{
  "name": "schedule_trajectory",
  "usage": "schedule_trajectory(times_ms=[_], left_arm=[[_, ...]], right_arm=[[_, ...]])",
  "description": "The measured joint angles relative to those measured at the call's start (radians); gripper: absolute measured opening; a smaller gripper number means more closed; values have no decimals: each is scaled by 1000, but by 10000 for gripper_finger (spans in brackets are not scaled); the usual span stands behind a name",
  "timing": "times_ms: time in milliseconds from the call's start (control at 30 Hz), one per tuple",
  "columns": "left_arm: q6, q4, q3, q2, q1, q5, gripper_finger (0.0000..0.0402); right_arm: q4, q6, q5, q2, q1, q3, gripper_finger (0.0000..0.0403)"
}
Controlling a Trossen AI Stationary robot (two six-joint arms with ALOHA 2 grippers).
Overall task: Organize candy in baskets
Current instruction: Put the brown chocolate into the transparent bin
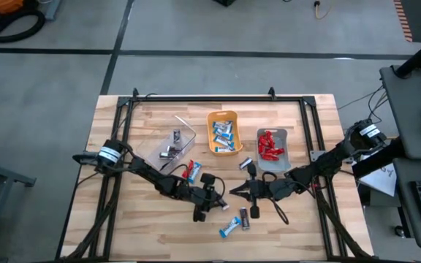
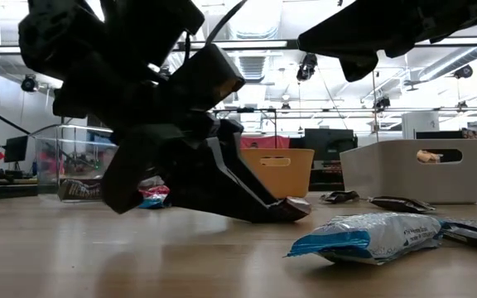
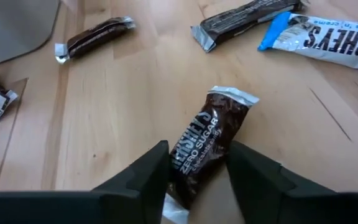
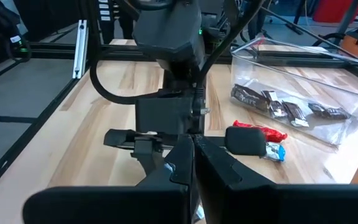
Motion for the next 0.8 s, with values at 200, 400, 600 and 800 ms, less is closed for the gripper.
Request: schedule_trajectory(times_ms=[200,400,600,800], left_arm=[[9,-4,0,-1,0,-1,73],[7,-13,-2,-17,2,-9,28],[19,-129,-9,-118,2,-3,23],[-9,-262,-8,-305,4,-21,22]], right_arm=[[0,0,0,0,0,0,9],[0,0,0,0,0,0,9],[0,0,0,0,0,0,9],[0,7,1,0,0,0,9]])
